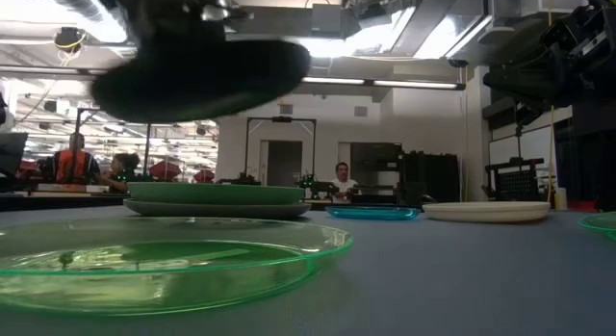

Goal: Stack plastic plates
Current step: Stack the black plate on top of the green plate

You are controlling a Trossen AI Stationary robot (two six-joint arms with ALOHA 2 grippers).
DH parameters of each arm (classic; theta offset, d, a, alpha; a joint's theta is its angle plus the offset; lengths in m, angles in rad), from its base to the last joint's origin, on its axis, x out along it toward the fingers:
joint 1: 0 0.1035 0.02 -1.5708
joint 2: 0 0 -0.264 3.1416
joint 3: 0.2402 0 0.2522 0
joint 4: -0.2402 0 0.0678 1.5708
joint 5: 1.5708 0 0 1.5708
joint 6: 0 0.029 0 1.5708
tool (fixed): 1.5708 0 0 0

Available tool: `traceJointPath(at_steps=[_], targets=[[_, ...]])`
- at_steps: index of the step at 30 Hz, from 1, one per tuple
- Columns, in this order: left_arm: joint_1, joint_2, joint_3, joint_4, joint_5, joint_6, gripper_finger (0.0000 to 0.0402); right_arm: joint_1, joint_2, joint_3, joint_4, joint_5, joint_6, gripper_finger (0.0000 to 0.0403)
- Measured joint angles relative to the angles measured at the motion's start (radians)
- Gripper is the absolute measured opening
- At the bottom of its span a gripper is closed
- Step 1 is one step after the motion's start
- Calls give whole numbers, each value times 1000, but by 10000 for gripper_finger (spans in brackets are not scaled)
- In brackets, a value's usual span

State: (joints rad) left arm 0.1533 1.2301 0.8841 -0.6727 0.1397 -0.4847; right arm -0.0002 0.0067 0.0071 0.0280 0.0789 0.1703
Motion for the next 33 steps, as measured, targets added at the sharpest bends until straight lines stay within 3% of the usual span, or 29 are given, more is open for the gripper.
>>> traceJointPath(at_steps=[9, 16, 33], targets=[[274, 0, 0, 0, -66, -2, 7, 0, 0, 0, 0, 0, 0, 0], [413, 0, 0, 0, -86, -3, 7, 0, 0, 0, 0, 0, 0, 0], [444, 181, -25, 9, -104, -5, 7, 0, 0, 0, 0, 0, 0, 0]])
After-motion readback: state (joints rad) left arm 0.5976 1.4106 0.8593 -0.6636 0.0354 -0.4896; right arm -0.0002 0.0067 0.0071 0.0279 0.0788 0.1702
